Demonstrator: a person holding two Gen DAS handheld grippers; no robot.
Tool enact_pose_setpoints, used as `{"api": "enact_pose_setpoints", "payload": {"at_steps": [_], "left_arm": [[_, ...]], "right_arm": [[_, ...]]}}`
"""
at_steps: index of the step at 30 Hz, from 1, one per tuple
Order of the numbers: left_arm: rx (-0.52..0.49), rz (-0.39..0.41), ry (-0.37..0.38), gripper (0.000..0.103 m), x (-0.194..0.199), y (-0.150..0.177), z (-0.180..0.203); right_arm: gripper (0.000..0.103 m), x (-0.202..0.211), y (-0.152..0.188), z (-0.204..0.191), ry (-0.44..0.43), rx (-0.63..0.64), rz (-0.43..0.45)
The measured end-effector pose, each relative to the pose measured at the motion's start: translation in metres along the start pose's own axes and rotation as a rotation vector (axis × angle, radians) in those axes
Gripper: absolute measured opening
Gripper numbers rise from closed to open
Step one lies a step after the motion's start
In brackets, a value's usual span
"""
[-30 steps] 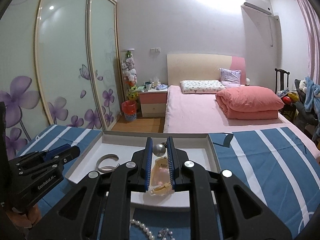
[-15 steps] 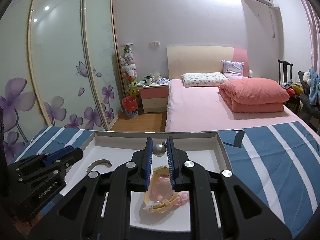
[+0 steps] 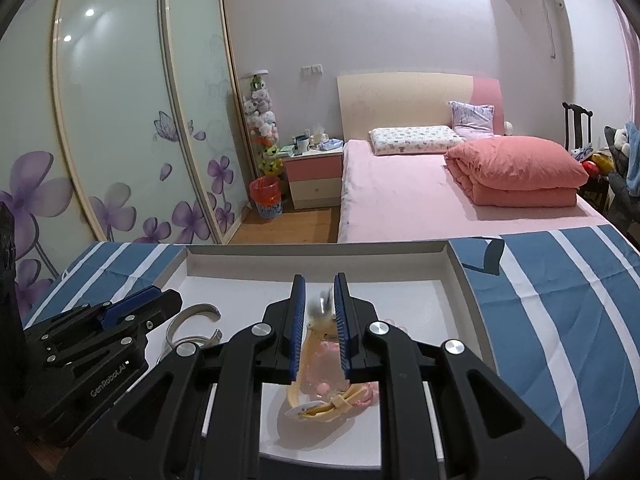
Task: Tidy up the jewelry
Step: 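Drop the ring into the grey tray with left while right lowers the earring there, then grasp the dark red bead bracelet with the left gripper and lift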
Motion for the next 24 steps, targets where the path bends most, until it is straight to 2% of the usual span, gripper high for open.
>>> {"api": "enact_pose_setpoints", "payload": {"at_steps": [6, 24], "left_arm": [[0.003, -0.004, -0.001, 0.026, -0.002, 0.000, 0.001], [0.023, 0.004, -0.019, 0.027, 0.007, 0.002, -0.012]], "right_arm": [[0.016, -0.003, 0.000, 0.002, 0.005, -0.005, -0.012], [0.016, -0.001, 0.004, 0.006, 0.011, -0.008, -0.012]]}}
Point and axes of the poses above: each gripper's, at about its wrist camera, not at the fingertips, and x roughly against the way its jaws point, z to its right, y to its underside, the point moved 10 cm from there along -x, roughly the way its jaws point, and after that the axes turned 1 degree about -y, right-handed, at the moved point
